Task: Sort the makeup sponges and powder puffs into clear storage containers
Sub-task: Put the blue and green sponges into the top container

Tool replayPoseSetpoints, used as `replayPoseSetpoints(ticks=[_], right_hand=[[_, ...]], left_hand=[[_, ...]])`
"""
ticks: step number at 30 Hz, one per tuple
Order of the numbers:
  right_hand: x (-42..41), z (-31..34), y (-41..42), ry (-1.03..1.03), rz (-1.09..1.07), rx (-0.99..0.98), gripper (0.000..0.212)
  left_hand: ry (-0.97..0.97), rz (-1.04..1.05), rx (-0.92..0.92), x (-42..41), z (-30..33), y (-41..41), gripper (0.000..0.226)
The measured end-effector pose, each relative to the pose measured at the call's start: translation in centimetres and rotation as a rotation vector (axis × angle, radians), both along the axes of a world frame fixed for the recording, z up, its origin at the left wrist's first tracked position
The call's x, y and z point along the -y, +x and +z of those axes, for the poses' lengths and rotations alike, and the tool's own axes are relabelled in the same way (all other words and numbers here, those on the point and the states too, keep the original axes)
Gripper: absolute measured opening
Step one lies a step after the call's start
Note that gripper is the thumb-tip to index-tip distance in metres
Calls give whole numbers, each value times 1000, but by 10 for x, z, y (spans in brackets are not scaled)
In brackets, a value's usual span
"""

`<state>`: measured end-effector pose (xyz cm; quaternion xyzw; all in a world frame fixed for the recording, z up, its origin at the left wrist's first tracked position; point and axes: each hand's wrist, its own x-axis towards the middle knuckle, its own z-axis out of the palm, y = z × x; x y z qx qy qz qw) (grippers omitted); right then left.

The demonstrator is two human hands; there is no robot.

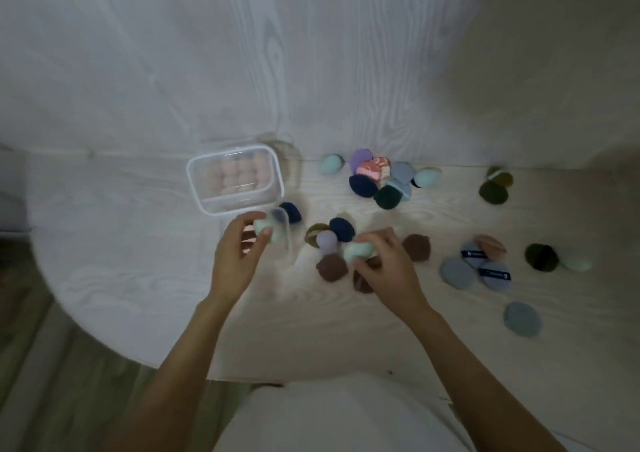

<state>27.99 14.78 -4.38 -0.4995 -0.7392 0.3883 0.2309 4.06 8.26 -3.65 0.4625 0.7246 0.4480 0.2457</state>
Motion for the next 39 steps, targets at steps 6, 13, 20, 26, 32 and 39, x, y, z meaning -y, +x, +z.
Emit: replayPoseSetpoints(ticks=[6,13,20,26,32,39], right_hand=[[7,12,-83,-10,141,-24,32],[17,-27,-136,242,200,310,28],[29,-31,-141,271,107,286,26],[33,-29,-145,252,96,323,29],[31,-30,-147,403,169,447,26],[38,-15,-191,419,334,642,27]], left_hand=[[-216,-133,-695,40,-17,-68,22],[-293,-483,-681,33,-24,-98,26],[-240,-582,-793,47,-31,-102,38],[-239,-599,-854,58,-43,-90,25],[-218,-521,-804,61,-45,-89,33],[-170,-391,-844,60,-53,-83,38]])
